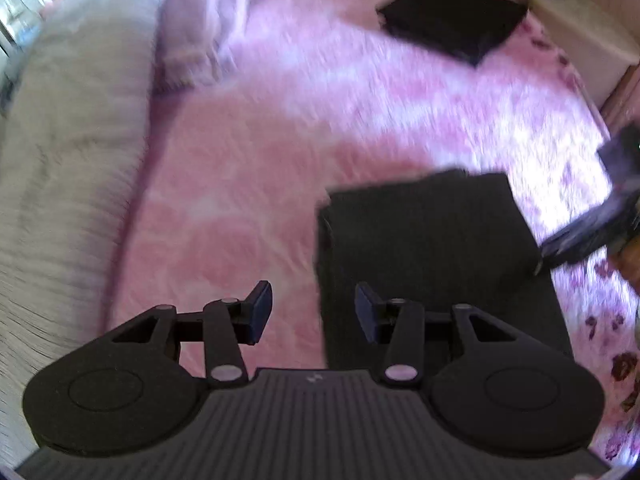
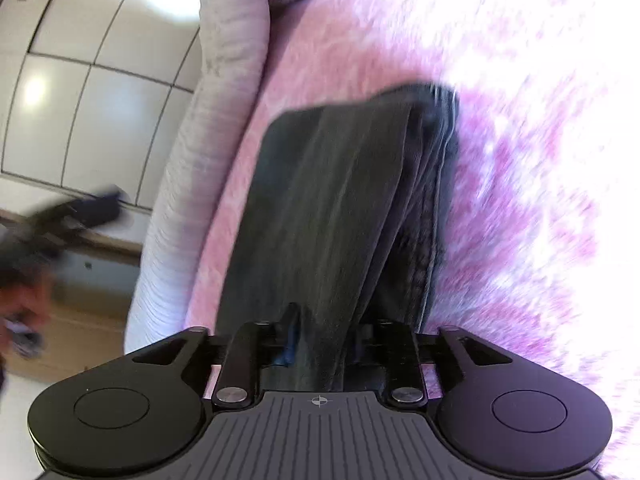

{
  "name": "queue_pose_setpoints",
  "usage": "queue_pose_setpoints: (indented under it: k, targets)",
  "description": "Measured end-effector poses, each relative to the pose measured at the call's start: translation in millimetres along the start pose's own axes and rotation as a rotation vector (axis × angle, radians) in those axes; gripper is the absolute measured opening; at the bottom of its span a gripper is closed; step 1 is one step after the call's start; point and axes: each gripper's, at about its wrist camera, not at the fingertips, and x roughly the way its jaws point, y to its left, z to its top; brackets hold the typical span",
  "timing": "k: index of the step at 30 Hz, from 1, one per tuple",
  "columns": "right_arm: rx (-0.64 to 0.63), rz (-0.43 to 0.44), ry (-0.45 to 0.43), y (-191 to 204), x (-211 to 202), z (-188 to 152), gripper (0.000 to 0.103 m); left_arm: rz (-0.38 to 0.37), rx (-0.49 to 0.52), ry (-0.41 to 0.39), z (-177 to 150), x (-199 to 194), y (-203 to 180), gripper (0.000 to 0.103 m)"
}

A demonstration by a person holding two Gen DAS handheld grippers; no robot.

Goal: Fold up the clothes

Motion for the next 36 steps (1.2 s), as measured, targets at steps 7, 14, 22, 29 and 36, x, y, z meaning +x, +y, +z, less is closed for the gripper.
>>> queue_pose_setpoints:
  k: [7, 14, 22, 29, 36]
  targets:
    - [0.022, -0.061, -0.141, -3, -28, 32, 0.049, -0.116, -0.1, 0.065, -3, 69, 3, 0.04]
    - [0.001, -0.165, -0.122, -7, -24, 37, 0.025, -0.197, -0.2, 0.084, -4, 116, 12, 0.017]
    - [-0.266, -0.133, -0.066, 34, -3, 55, 0.009, -0.112, -0.287, -0.002, -26, 75, 33, 0.009]
    - [-0.163, -0.166, -0.079, 9, 4, 61, 0.009, -0.166, -0.29, 0.059, -21, 120, 41, 0.015]
    - [-0.357, -0.301, -0.18, 57, -31, 48, 0.013, -0.044, -0.234, -0.044, -24, 70, 49, 0.019]
